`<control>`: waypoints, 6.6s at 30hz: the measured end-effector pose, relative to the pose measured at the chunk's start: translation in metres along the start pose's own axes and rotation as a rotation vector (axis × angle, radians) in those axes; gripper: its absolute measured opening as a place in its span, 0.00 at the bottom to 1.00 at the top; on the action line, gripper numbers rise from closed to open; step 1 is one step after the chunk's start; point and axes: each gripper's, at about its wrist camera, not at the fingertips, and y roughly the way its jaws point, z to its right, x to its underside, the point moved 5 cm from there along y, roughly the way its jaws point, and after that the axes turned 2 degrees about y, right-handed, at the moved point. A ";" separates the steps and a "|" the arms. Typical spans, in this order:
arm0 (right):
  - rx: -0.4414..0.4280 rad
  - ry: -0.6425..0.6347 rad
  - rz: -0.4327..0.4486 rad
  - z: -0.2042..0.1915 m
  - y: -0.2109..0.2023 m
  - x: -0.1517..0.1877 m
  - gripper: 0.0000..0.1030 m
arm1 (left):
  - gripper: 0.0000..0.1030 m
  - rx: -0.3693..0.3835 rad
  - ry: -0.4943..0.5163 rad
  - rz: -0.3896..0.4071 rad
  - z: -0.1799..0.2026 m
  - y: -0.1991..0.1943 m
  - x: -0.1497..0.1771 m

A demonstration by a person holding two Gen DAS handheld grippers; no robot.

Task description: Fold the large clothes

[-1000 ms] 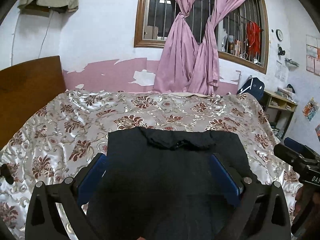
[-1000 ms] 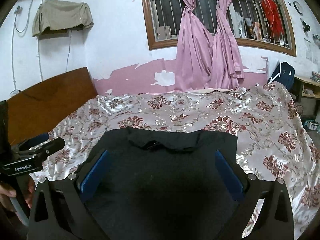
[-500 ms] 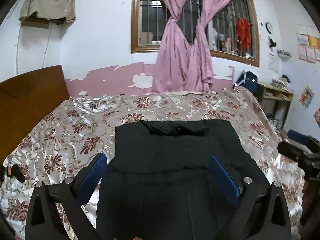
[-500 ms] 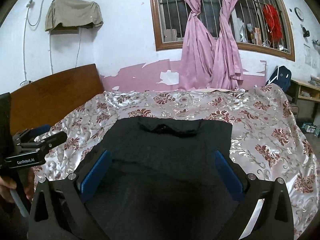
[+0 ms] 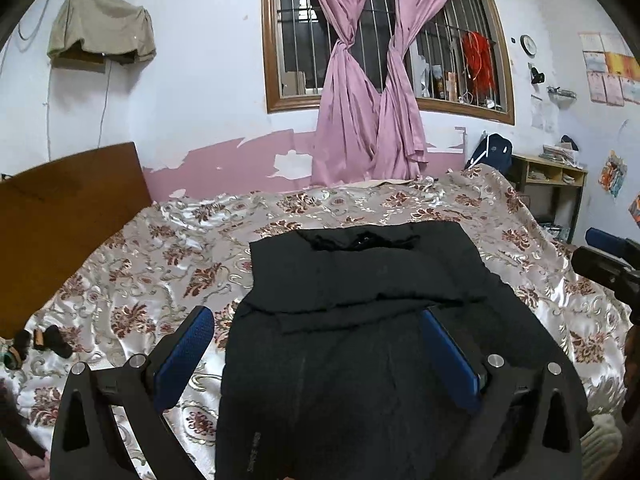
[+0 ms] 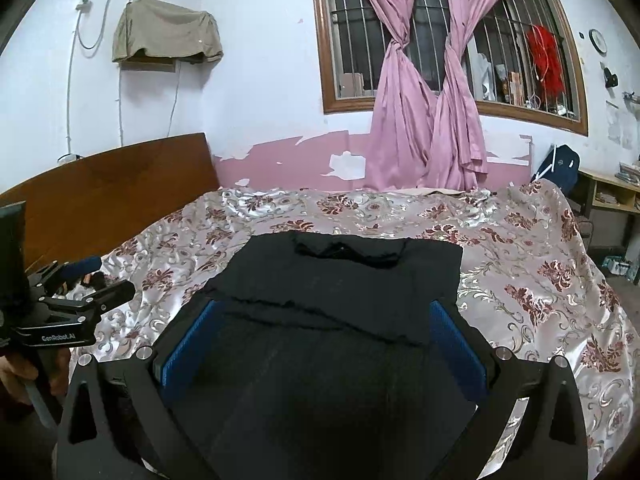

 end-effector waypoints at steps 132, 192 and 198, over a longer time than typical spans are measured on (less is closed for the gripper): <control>0.389 -0.315 -0.321 -0.015 -0.011 0.212 0.98 | 0.31 -0.110 0.145 -0.420 -0.002 0.004 0.226; 0.192 -0.135 -0.092 0.020 0.016 -0.011 0.06 | 0.06 -0.050 0.101 -0.040 -0.024 0.050 -0.069; 0.183 -0.181 -0.068 0.020 0.059 -0.052 0.06 | 0.06 -0.078 0.124 -0.035 -0.029 0.106 -0.108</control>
